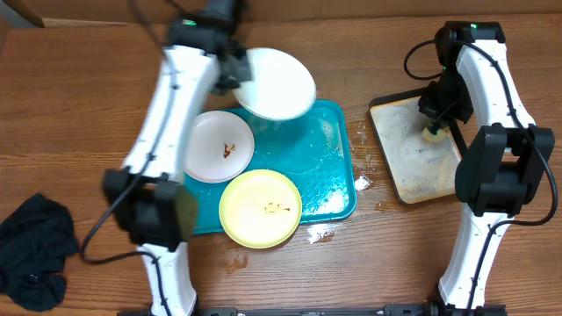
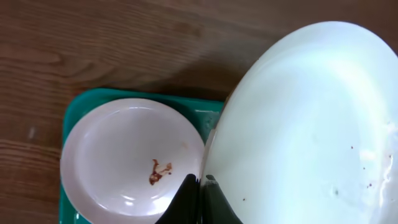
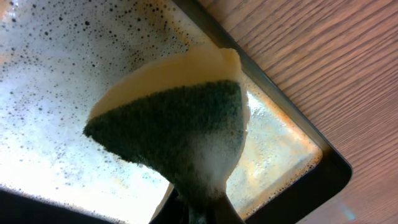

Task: Clean dirty plates on tray and stack at the side
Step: 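Carry the white plate left and set it on the table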

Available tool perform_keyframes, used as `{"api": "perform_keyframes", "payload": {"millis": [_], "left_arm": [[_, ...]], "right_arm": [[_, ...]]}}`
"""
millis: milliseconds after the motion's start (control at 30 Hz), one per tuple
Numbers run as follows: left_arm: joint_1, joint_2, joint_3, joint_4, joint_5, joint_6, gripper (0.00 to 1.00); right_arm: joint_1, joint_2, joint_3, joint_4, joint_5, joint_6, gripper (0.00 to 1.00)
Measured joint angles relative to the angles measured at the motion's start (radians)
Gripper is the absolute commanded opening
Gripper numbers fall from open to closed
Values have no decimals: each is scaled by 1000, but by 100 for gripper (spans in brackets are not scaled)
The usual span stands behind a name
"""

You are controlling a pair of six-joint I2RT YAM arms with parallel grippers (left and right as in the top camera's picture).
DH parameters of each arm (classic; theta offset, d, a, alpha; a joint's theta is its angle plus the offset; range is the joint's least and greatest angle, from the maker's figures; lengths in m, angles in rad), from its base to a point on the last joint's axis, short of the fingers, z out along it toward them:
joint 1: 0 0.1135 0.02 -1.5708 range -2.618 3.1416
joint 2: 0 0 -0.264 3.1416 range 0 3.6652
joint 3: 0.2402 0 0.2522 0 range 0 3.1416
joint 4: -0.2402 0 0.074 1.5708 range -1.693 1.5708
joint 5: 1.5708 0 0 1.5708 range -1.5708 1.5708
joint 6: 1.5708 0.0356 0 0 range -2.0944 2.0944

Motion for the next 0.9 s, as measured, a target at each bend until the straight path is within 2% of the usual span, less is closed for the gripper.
{"api": "perform_keyframes", "payload": {"millis": [167, 467, 600, 900], "left_arm": [[171, -32, 0, -60, 86, 27, 4], [433, -32, -25, -89, 91, 74, 4], [526, -33, -111, -26, 101, 106, 4], [654, -34, -489, 233, 135, 146, 4]], "right_arm": [[0, 0, 0, 1, -13, -15, 4], [0, 0, 0, 3, -40, -55, 4], [0, 0, 0, 6, -43, -71, 4], [0, 0, 0, 5, -48, -97, 4]]}}
